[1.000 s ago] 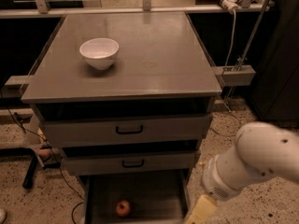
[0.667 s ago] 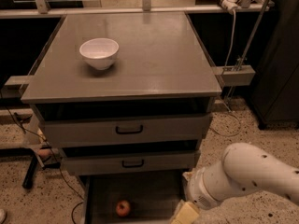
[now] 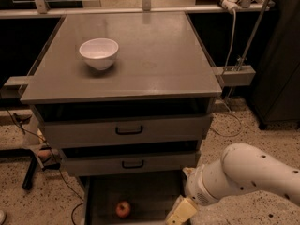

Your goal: Pick apple from bottom drawer and place on counter

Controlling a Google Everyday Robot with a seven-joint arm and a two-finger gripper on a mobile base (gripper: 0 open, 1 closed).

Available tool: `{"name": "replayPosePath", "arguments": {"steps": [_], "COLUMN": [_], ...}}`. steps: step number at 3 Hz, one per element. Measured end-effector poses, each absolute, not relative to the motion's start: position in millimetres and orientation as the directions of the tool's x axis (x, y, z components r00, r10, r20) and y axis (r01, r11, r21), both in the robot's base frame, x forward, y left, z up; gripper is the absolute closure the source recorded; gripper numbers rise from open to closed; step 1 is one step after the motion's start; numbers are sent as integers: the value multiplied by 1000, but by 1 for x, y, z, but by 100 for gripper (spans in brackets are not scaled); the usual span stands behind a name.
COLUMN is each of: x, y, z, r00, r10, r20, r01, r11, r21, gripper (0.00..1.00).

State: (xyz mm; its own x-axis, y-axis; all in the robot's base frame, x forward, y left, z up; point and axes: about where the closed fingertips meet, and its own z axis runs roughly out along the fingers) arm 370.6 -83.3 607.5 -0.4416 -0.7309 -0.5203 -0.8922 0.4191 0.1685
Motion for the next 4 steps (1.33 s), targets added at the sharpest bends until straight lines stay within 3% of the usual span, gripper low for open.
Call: {"name": "replayPosePath", "arguments": {"steps": [3, 4], "x": [398, 398], "y": [-26, -26], "z": [483, 483], "r00": [-547, -547], "r10": [-553, -554], "r20": [-628, -628], "r01": [-815, -815], "r11": [524, 524], "r21": [247, 247], "gripper": [0, 0]}}
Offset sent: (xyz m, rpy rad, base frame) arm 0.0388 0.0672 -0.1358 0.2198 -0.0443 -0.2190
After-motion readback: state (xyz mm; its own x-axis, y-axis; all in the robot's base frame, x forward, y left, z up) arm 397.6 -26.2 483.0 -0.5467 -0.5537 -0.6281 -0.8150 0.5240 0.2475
